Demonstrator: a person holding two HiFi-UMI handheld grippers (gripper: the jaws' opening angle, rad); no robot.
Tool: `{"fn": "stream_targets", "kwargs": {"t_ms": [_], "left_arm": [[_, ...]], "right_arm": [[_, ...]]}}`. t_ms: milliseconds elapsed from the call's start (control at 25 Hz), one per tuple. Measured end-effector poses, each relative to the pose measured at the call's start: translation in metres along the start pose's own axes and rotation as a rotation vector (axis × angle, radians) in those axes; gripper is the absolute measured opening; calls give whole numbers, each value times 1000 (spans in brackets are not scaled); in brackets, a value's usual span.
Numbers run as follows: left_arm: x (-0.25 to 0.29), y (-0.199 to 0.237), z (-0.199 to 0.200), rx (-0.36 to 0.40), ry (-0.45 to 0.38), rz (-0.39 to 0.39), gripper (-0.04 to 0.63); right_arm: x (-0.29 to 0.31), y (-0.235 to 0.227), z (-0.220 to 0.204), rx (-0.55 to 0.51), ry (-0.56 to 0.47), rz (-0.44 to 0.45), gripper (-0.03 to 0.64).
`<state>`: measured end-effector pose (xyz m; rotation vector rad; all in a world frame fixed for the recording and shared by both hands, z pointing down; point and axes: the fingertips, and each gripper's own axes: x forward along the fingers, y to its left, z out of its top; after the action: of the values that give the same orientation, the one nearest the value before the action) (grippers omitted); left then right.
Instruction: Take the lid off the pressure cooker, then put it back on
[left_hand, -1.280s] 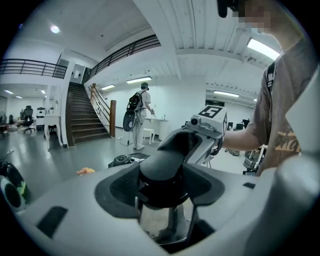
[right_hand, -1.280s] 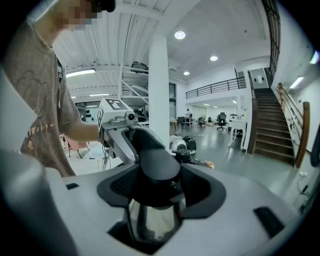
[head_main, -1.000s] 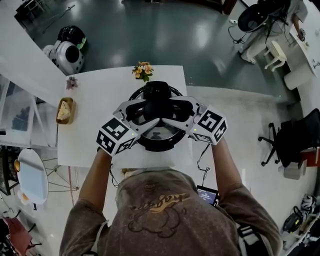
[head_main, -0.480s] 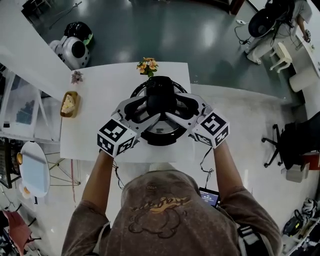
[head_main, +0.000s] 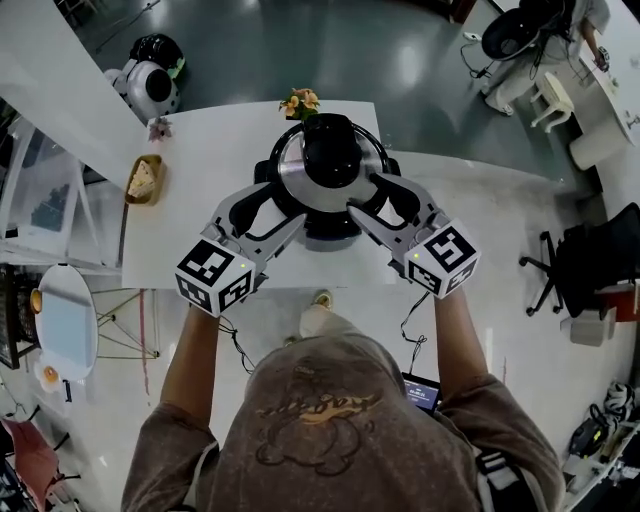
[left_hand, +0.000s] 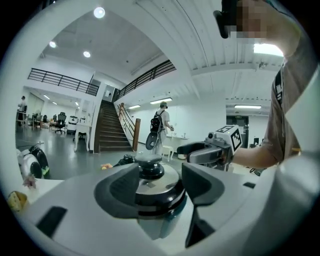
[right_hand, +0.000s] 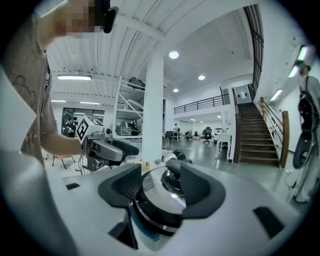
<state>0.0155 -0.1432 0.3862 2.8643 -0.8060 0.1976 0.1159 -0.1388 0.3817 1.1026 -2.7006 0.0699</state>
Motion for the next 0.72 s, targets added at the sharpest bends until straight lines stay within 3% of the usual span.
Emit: {"fn": "stream_targets", "kwargs": {"t_ms": [360,520,680,720], "left_arm": [[-60,-64,-15,-10,-30,-7,262],[-75,-83,-22,-28,-58,37,249],[-80,-98,-34,-9,-67,100,191],[-80,-102,-38,4,-65,112,149]], "right_arm": [[-64,73,-10,65,-34,-103,229],[-87,92,-19,107,-63,-145,207],[-107,97,-32,141,-85,-212,153],[-112,98,-36,151,-90,-224,131]]}}
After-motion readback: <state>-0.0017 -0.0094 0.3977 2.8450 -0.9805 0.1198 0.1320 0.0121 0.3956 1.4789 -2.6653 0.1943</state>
